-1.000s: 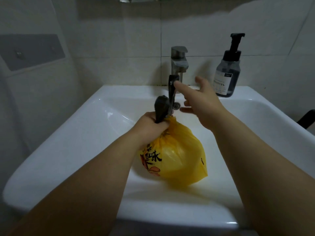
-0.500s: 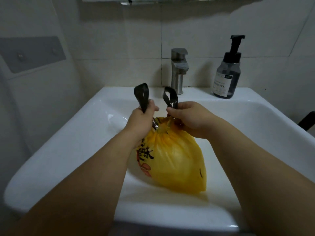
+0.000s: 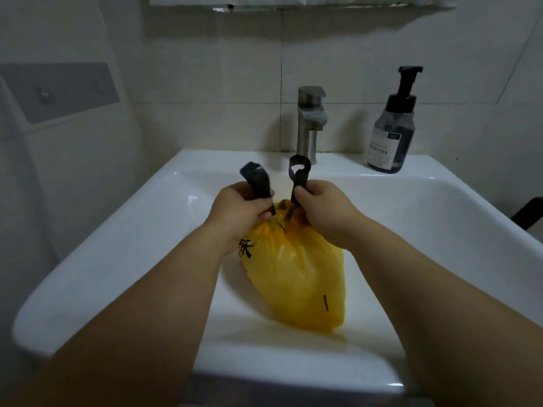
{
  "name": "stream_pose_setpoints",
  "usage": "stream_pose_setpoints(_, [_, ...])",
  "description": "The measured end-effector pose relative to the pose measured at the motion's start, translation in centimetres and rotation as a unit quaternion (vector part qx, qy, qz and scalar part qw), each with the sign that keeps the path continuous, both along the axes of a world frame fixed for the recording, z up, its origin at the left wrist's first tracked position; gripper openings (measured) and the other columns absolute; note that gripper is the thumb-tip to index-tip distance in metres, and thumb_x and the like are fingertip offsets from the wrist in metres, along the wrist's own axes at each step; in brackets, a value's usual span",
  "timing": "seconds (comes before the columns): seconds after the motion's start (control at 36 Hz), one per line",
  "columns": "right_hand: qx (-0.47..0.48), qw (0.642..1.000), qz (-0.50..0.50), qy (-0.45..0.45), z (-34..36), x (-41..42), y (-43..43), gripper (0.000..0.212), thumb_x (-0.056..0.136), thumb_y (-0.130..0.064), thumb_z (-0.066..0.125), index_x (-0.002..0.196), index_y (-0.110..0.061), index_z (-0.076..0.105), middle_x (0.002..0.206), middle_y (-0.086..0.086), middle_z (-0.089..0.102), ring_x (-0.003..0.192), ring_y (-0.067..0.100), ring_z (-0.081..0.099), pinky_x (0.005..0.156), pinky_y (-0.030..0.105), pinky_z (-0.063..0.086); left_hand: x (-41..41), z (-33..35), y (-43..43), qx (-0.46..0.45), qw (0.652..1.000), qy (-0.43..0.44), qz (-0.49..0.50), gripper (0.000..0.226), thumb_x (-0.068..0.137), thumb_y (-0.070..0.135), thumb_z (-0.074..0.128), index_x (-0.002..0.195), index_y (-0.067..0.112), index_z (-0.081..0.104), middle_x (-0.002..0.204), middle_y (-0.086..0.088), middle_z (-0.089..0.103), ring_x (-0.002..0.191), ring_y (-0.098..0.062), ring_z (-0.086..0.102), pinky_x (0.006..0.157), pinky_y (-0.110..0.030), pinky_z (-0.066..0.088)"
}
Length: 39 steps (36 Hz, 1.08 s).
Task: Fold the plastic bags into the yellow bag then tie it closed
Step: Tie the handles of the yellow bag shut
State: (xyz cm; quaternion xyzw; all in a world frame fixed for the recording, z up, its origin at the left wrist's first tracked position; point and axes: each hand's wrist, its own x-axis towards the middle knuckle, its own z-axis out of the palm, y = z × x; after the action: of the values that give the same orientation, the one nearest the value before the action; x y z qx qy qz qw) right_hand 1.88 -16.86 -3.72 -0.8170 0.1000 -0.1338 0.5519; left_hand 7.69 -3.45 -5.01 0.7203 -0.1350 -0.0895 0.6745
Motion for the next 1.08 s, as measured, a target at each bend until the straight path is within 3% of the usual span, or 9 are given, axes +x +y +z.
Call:
stream_pose_setpoints(0.11, [-0.027,0.999,0.018,-0.023,-0.2,-0.2,0.7,0.019,0.100,-0.014,0.044,0.100,-0.011,0.063,0.081,0.010,0.060,0.070,0.018,0.052,0.067,0.033,0.045,-0.5,0.2,-0.3,0.018,0.998,-0.065,0.020,0.010,0.096,0.018,0.058,0.099,0.023,0.067,0.091,0.011,0.070,0.081,-0.002,0.064,0.067,-0.014,0.051])
stream_pose_setpoints(0.22, [0.018,0.997,-0.030,-0.075,-0.6,0.3,0.6,0.019,0.099,-0.016,0.048,0.098,-0.017,0.067,0.073,-0.003,0.061,0.065,0.010,0.052,0.061,0.023,0.041,-0.7,0.9,-1.3,-0.001,0.998,-0.066,0.017,0.014,0.101,0.025,0.048,0.096,0.027,0.061,0.092,0.007,0.071,0.088,-0.008,0.066,0.079,-0.027,0.053])
stream_pose_setpoints(0.42, [0.016,0.990,0.040,-0.133,-0.3,0.0,1.1,0.018,0.100,-0.017,0.048,0.100,-0.020,0.065,0.081,-0.007,0.064,0.068,0.000,0.056,0.064,0.017,0.043,-0.4,0.6,-1.7,0.063,0.997,-0.040,0.021,0.024,0.103,0.021,0.037,0.096,0.017,0.060,0.065,0.003,0.048,0.058,-0.012,0.044,0.053,-0.027,0.034])
stream_pose_setpoints(0.64, [-0.001,0.992,0.050,-0.116,-0.4,0.4,0.6,0.005,0.095,-0.015,0.056,0.096,-0.020,0.054,0.073,-0.003,0.062,0.061,0.004,0.055,0.059,0.019,0.043,-0.6,0.7,-1.0,0.105,0.994,-0.009,-0.039,0.027,0.099,0.012,0.041,0.080,0.019,0.058,0.058,0.004,0.047,0.054,-0.010,0.043,0.051,-0.023,0.034])
stream_pose_setpoints(0.72, [-0.020,0.994,0.057,-0.091,-0.4,0.5,0.1,0.010,0.092,-0.014,0.061,0.084,-0.016,0.057,0.078,0.007,0.067,0.072,0.017,0.064,0.066,0.028,0.050,-0.8,1.0,-1.1,0.102,0.993,0.000,-0.055,0.023,0.092,0.005,0.045,0.073,0.014,0.056,0.064,0.000,0.052,0.062,-0.014,0.048,0.060,-0.026,0.039])
stream_pose_setpoints(0.81, [-0.029,0.995,0.047,-0.078,-0.1,0.4,-0.5,0.009,0.091,-0.013,0.063,0.082,-0.013,0.063,0.070,-0.002,0.064,0.055,-0.003,0.057,0.055,0.013,0.045,-1.0,1.2,-1.0,0.054,0.995,0.027,-0.085,0.006,0.074,0.014,0.058,0.072,0.010,0.062,0.081,-0.008,0.061,0.083,-0.023,0.056,0.080,-0.038,0.044])
stream_pose_setpoints(0.86, [-0.036,0.996,0.044,-0.075,-0.1,0.4,-0.9,0.008,0.089,-0.013,0.064,0.082,-0.013,0.065,0.066,-0.005,0.060,0.044,-0.008,0.050,0.047,0.007,0.039,-0.9,1.2,-0.9,0.056,0.992,0.014,-0.111,0.019,0.066,0.026,0.064,0.077,0.011,0.066,0.084,-0.006,0.065,0.086,-0.021,0.061,0.083,-0.036,0.046])
stream_pose_setpoints(0.97, [-0.009,0.997,0.055,-0.062,0.0,0.4,-0.8,0.013,0.087,-0.014,0.067,0.077,-0.016,0.059,0.062,-0.006,0.059,0.045,-0.004,0.050,0.048,0.012,0.039,-0.5,0.8,-1.1,0.089,0.994,-0.046,-0.041,0.042,0.091,0.044,0.060,0.101,0.004,0.070,0.085,-0.007,0.070,0.089,-0.021,0.067,0.091,-0.038,0.052])
stream_pose_setpoints(1.08, [0.084,0.992,0.092,0.008,0.4,0.6,-1.2,0.011,0.087,-0.011,0.063,0.092,-0.008,0.054,0.081,0.010,0.053,0.073,0.021,0.049,0.065,0.032,0.040,-0.3,1.1,-0.8,0.055,0.996,-0.021,-0.063,0.032,0.097,0.044,0.050,0.096,0.018,0.068,0.071,0.004,0.065,0.079,-0.015,0.061,0.092,-0.038,0.049])
